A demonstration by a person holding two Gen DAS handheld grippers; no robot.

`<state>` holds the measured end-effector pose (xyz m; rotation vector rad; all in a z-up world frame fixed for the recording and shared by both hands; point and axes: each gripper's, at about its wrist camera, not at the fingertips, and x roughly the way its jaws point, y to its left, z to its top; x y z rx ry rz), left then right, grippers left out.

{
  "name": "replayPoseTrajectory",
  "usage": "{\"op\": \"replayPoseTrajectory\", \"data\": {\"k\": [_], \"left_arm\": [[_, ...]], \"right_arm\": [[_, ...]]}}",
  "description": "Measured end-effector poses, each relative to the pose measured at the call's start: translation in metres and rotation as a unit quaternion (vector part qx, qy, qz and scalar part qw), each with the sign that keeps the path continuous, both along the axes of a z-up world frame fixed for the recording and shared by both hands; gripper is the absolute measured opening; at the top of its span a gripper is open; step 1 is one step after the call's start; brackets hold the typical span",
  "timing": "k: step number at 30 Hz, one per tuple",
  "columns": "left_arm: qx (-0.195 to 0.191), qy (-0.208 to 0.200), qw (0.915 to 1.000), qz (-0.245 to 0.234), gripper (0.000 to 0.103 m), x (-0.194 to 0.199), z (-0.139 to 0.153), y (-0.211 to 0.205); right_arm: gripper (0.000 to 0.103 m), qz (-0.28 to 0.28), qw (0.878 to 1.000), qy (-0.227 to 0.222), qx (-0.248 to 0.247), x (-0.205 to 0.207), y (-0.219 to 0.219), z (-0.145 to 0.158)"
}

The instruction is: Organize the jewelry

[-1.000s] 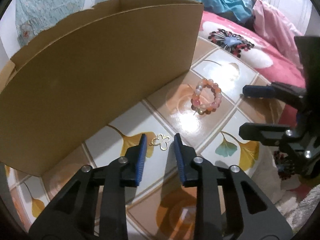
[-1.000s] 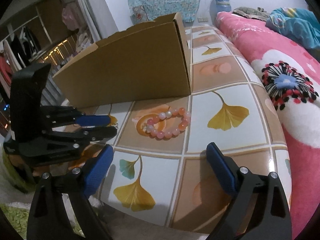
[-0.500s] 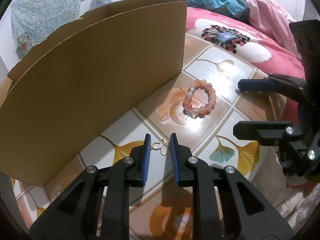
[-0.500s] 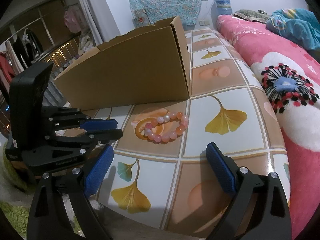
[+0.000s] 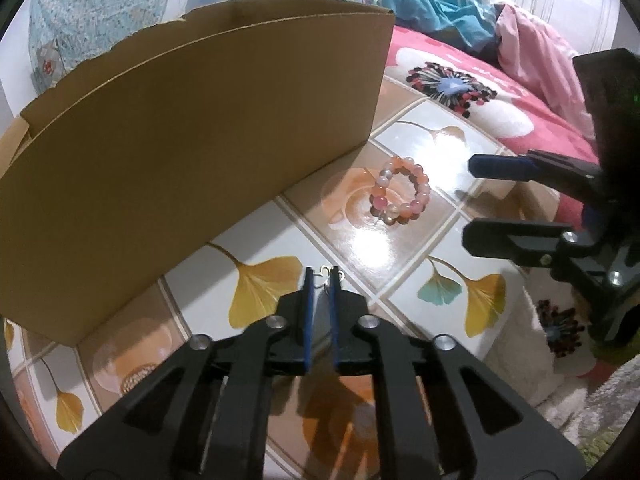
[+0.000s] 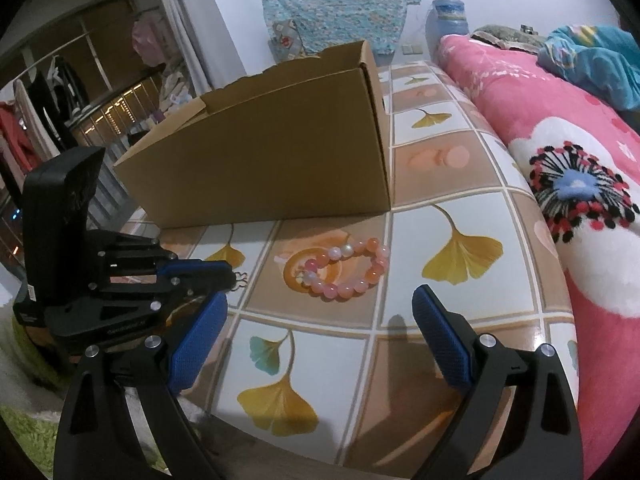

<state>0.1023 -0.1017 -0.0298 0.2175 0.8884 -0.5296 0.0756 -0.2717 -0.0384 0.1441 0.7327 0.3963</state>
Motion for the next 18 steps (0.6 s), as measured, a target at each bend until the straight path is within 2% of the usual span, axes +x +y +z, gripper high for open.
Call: {"op": "replayPoseTrajectory", "data": {"k": [1, 7, 12, 15, 18], "left_arm": [[-0.001, -0.001, 1.0, 0.001, 0.017, -0.002, 0.0, 0.002], [-0.012, 0.008, 0.9998, 0.011, 0.021, 0.001, -0.002, 0.005], [-0.001, -0.018, 0.9997, -0.014, 0.027, 0.001, -0.005, -0.01], [0.026, -0.045, 0.9979, -0.04, 0.025, -0.006, -0.006, -0.02], [0.023, -0.045, 0.9971, -0.056, 0.016, -0.006, -0.006, -0.022]], "right_arm": [[0.091, 0.001, 1.0, 0.002, -0.001, 0.0, 0.002, 0.0], [0.089, 0.005, 1.0, 0.006, -0.001, 0.001, 0.009, -0.001], [0.089, 0.002, 1.0, 0.006, 0.007, 0.0, 0.012, 0.0], [0.089, 0.0, 1.0, 0.005, 0.009, 0.0, 0.011, 0.0], [0.088, -0.006, 1.0, 0.006, 0.011, 0.0, 0.009, -0.001]]}}
